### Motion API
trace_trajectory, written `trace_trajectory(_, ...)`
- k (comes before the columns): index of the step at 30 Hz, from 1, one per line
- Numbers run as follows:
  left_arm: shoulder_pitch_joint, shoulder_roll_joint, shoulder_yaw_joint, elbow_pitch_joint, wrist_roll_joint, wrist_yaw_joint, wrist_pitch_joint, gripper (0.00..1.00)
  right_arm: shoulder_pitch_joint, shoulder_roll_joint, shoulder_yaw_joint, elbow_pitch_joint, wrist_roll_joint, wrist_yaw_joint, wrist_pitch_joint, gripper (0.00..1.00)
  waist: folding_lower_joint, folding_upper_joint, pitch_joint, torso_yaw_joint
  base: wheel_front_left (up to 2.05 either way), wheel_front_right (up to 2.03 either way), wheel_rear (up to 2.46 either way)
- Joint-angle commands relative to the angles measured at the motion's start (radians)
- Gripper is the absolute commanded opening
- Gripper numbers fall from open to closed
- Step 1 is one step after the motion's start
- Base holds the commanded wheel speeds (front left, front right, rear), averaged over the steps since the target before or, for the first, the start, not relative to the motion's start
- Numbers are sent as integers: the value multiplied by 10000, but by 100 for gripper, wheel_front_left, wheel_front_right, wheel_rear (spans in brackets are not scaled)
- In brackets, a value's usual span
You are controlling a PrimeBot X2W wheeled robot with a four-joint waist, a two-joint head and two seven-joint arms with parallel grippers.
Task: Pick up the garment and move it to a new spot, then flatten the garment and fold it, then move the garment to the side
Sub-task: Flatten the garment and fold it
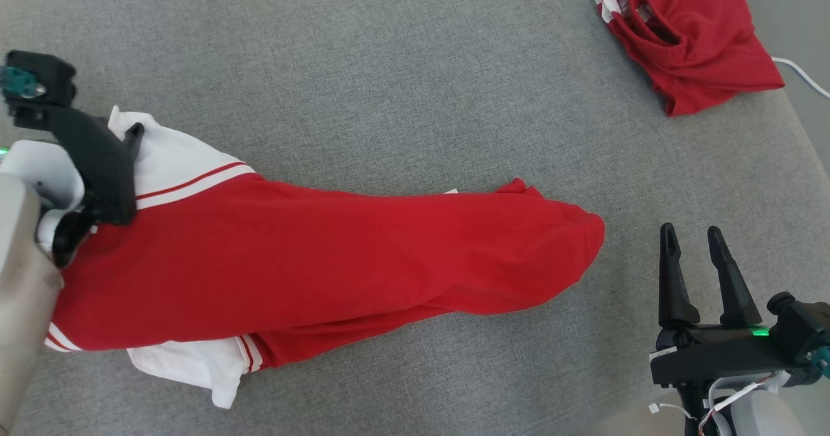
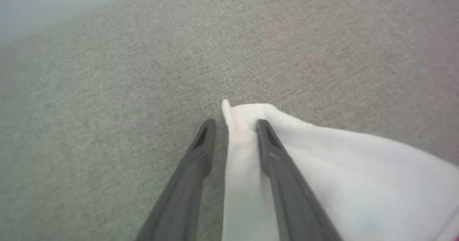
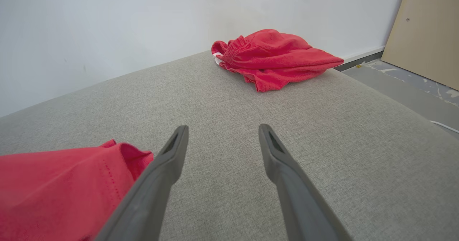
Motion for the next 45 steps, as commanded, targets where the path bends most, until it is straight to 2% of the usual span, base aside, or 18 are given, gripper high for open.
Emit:
trace_trajectory(1,234,-57,-428,26,-89,-4,134,0,-84,38,-18,-16,46,-27,-47,100,1,0,-13,9,0,0,0)
trace_trajectory(5,-245,194,-755,-282,-173,16,-494,0,-68,42,-38,18,22,-27,-47,100,1,0,-114,38,0,0,0)
trace_trajectory(10,-1181,335,-911,-371,521,203,-2577,0,-54,1,-124,61,-8,-27,-48,100,1,0,-325,148,0,0,0)
trace_trajectory(15,-2371,-22,-852,-313,946,401,-4233,0,-58,-95,-281,92,-87,-27,-48,100,1,0,-566,305,0,0,0)
trace_trajectory(20,-3072,-258,-833,-427,1088,411,-5013,0,92,-109,-442,120,-195,-27,-48,100,1,0,-798,518,0,0,0)
trace_trajectory(27,-3526,-425,-813,-1012,1237,365,-5517,0,311,-139,-524,126,-285,-27,-48,100,1,0,-1310,978,0,0,0)
trace_trajectory(32,-2749,-475,-923,-1721,1104,336,-5597,0,592,-115,-564,262,-315,-27,-47,100,1,0,-1731,1421,0,0,0)
trace_trajectory(37,-1779,-196,-936,-1966,839,441,-5423,0,580,-184,-413,310,-403,-27,-48,100,1,0,-1983,1701,0,0,0)
trace_trajectory(38,-1582,-164,-945,-1947,812,478,-5377,22,553,-200,-388,316,-415,-27,-47,100,1,0,-2010,1716,0,0,0)
trace_trajectory(40,-1203,-54,-950,-1868,755,537,-5336,100,525,-214,-348,324,-420,-27,-47,100,1,0,-2033,1729,0,0,0)
trace_trajectory(45,-361,248,-781,-1750,620,858,-5520,100,576,-243,-275,318,-393,-27,-47,100,1,0,-2062,1680,0,0,0)
